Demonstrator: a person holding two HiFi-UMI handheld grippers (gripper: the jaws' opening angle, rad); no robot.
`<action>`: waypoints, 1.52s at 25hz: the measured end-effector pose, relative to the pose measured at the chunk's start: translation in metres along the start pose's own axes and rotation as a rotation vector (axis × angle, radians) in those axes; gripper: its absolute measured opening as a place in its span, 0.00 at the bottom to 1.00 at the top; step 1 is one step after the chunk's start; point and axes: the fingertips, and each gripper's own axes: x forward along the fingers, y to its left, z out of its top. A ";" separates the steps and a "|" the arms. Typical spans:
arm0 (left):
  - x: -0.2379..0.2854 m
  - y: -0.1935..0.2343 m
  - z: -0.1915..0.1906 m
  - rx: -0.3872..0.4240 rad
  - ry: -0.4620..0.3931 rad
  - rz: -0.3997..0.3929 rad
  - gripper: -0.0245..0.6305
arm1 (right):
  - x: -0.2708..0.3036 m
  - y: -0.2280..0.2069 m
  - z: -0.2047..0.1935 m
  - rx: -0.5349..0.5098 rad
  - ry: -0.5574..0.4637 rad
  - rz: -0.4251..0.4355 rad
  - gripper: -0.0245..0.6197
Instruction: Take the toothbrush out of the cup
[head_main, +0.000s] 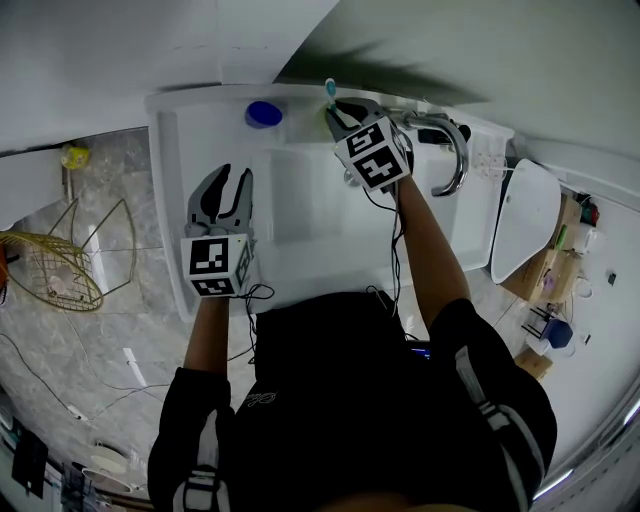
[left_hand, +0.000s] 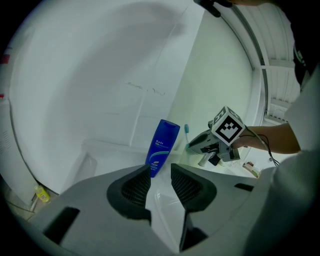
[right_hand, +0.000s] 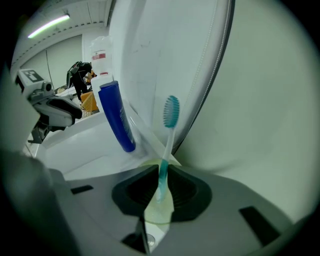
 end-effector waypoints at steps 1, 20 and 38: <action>-0.001 0.001 0.000 0.000 -0.001 0.002 0.24 | 0.000 -0.001 0.000 0.000 -0.008 -0.004 0.13; -0.011 -0.027 0.014 0.028 -0.046 0.071 0.24 | -0.049 -0.013 0.026 0.123 -0.294 -0.054 0.12; -0.070 -0.044 0.010 -0.012 -0.129 0.266 0.24 | -0.140 0.029 0.075 0.105 -0.569 0.052 0.12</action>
